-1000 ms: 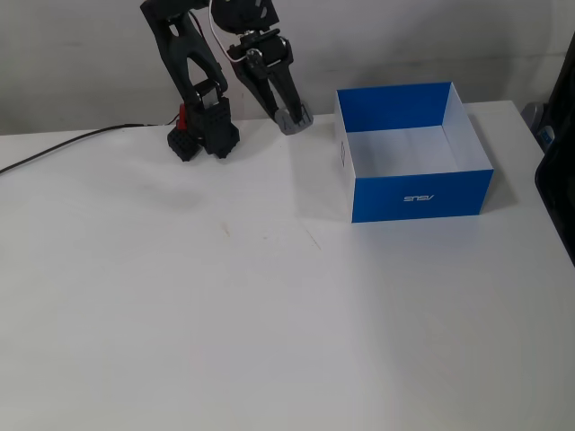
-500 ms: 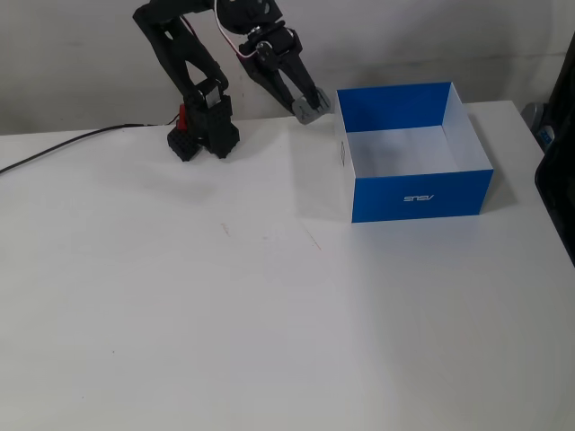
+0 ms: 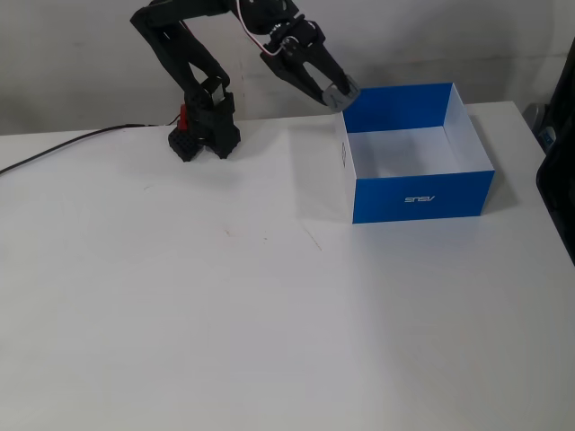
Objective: Grasp the gray block and put it in the box.
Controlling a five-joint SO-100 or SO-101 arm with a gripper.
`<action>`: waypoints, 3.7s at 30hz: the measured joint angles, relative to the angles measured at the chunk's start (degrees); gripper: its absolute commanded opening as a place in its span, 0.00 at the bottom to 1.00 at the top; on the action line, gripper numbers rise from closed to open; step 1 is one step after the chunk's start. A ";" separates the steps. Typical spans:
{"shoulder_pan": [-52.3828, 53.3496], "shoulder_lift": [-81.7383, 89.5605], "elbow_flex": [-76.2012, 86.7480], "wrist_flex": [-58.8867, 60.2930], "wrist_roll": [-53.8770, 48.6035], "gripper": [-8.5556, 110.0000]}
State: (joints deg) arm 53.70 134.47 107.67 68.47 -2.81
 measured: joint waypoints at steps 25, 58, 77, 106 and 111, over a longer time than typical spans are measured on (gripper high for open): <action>11.16 -22.15 -0.35 -15.47 1.58 0.07; 8.61 -41.75 -25.84 2.20 3.69 0.07; 0.00 -41.66 -29.71 13.10 3.78 0.07; -17.67 -19.25 -19.42 22.50 3.43 0.07; -21.18 -12.92 -14.15 21.80 2.55 0.07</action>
State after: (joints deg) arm 32.52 121.55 93.52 90.26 -0.26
